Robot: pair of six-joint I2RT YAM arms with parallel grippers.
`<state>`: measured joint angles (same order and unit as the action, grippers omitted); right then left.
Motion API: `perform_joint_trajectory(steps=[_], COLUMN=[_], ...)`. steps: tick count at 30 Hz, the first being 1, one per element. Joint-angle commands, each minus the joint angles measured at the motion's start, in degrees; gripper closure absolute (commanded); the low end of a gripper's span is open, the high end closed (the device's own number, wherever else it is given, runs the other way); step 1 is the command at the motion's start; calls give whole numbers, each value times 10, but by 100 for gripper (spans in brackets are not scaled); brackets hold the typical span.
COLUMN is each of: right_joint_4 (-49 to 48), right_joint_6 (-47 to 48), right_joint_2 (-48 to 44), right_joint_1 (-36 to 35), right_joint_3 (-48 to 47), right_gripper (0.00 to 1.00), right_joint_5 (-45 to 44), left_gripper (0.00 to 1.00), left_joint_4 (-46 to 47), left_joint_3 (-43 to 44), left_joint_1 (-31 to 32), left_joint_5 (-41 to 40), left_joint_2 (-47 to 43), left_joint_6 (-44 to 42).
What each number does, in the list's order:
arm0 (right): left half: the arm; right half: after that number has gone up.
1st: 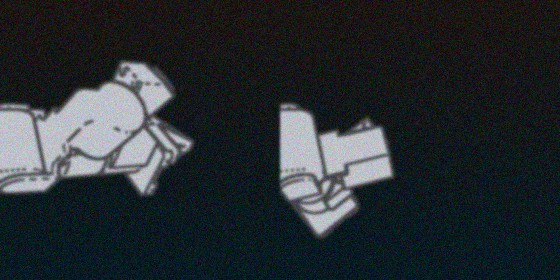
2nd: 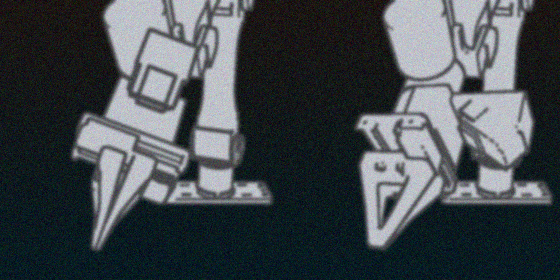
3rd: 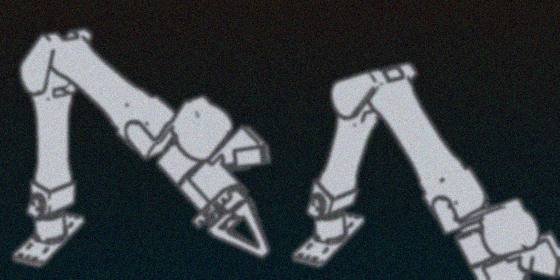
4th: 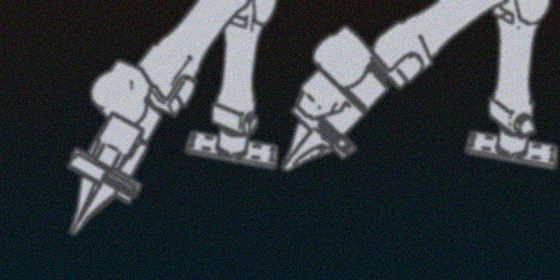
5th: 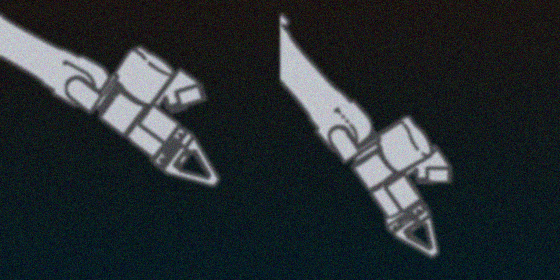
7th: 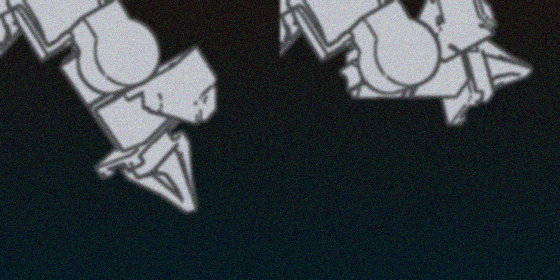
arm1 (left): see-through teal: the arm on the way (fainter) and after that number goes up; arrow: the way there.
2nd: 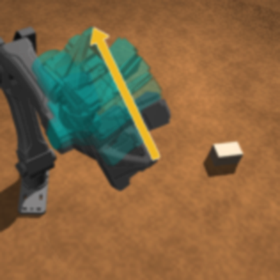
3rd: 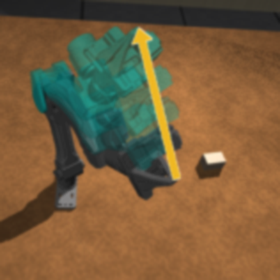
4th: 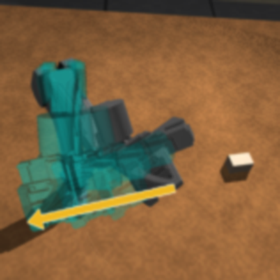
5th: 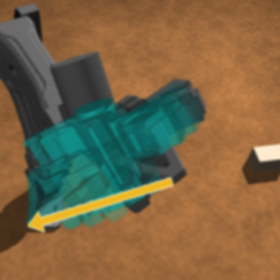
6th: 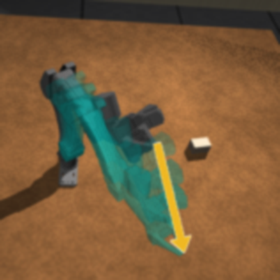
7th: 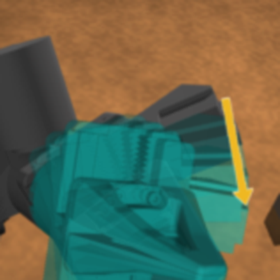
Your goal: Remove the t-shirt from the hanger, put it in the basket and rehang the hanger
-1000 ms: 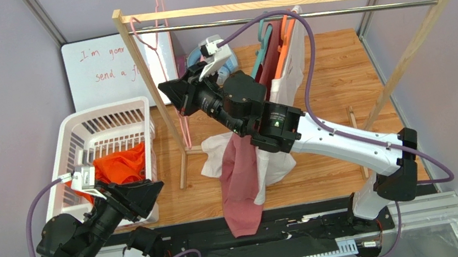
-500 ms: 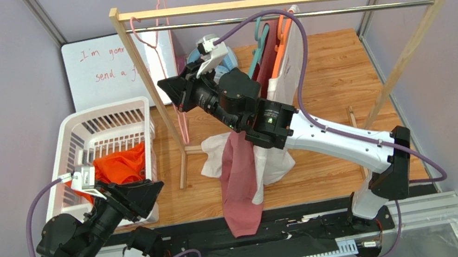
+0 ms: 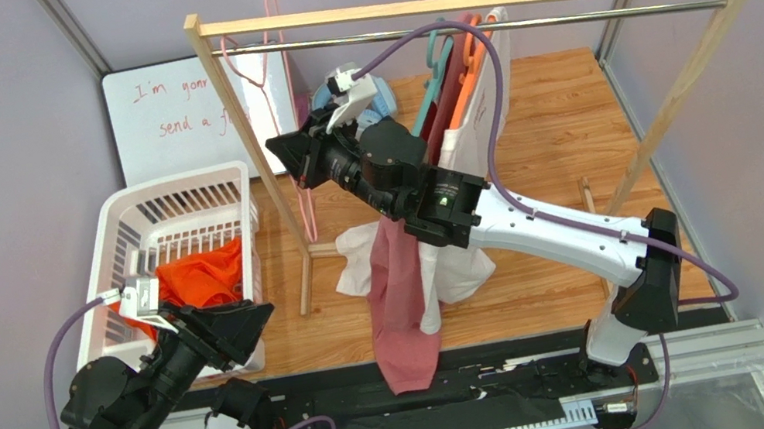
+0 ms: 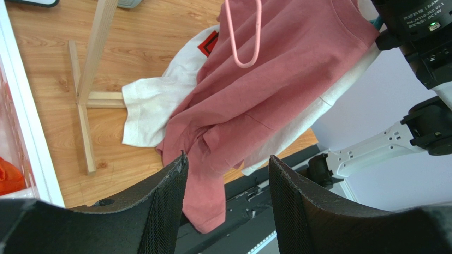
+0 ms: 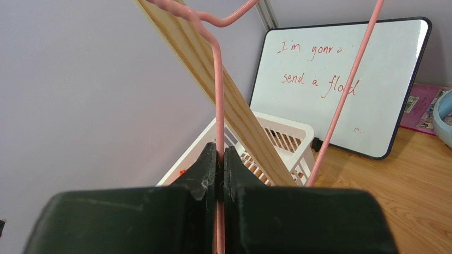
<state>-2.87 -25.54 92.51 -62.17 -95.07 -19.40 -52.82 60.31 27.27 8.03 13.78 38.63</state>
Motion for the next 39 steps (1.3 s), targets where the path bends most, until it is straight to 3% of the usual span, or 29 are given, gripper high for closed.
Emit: perform_joint_trajectory(steps=[1,3,6,7,10,14,17,27,39], right_joint_4=[-18,-3,27,60,97,177,222,367,375], right_joint_6=[-14,-29,-54,-59,-70,-66,-49,37,110], right_joint_2=[7,7,7,6,0,-12,-43,-136,-261], right_joint_1=[6,7,6,6,3,-13,-28,-49,-61], right_joint_3=[-5,-12,-26,-31,-49,-94,-97,-94,-64], right_gripper=[100,100,91,81,65,50,34,19,10], right_joint_5=[1,-3,-14,-10,8,16,7,-34,-69], left_gripper=[37,37,37,37,37,37,37,37,37], left_joint_4=[20,21,22,23,26,32,43,55,76], left_joint_3=[-1,-1,-3,-4,-6,-12,-17,-27,-38], left_joint_1=[-2,-2,-2,-2,-3,-2,-2,-2,-2], left_joint_5=[13,14,17,20,22,27,33,41,63], left_joint_2=[1,3,5,5,5,5,5,19,34], left_joint_6=[3,2,4,5,7,11,14,6,9])
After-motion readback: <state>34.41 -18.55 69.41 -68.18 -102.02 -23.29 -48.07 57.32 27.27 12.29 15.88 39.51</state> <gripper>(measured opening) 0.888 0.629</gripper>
